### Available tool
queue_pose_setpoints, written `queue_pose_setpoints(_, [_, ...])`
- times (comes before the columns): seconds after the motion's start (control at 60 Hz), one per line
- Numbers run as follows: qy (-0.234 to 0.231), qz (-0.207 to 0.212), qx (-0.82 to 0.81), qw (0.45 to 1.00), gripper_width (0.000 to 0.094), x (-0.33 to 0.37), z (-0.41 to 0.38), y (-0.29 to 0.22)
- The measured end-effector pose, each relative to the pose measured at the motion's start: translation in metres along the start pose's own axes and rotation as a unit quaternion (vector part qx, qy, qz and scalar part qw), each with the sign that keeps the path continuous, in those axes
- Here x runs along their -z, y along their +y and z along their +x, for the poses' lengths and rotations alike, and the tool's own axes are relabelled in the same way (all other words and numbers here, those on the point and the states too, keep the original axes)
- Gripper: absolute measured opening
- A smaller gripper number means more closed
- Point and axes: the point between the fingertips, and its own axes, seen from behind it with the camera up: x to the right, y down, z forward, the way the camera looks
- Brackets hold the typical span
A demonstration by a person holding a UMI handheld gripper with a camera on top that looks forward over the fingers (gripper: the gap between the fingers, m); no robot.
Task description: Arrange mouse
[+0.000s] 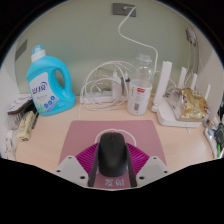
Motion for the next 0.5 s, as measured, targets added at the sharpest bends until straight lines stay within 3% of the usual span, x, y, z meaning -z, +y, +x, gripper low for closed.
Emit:
queue_pose_setpoints(0.05, [0.004,0.002,-0.001,1.0,0.0545,0.005,0.003,-0.002])
queue_pose_setpoints(0.117, [0.013,0.007,0.006,1.0,0.0835,0.016,0.007,-0.007])
queue_pose_setpoints(0.133, [0.013,0.008,0.007,1.0,0.0868,0.019,0.007,-0.009])
queue_pose_setpoints(0.183, [0.015,0.016,0.009,1.0,0.0819,0.034,0.007,-0.015])
queue_pose_setpoints(0.25, [0.019,0.024,0.014,0.999,0.086,0.058,0.004,-0.021])
queue_pose_setpoints(0.5, [0.038,0.081,0.026,0.996,0.0855,0.182,-0.017,-0.027])
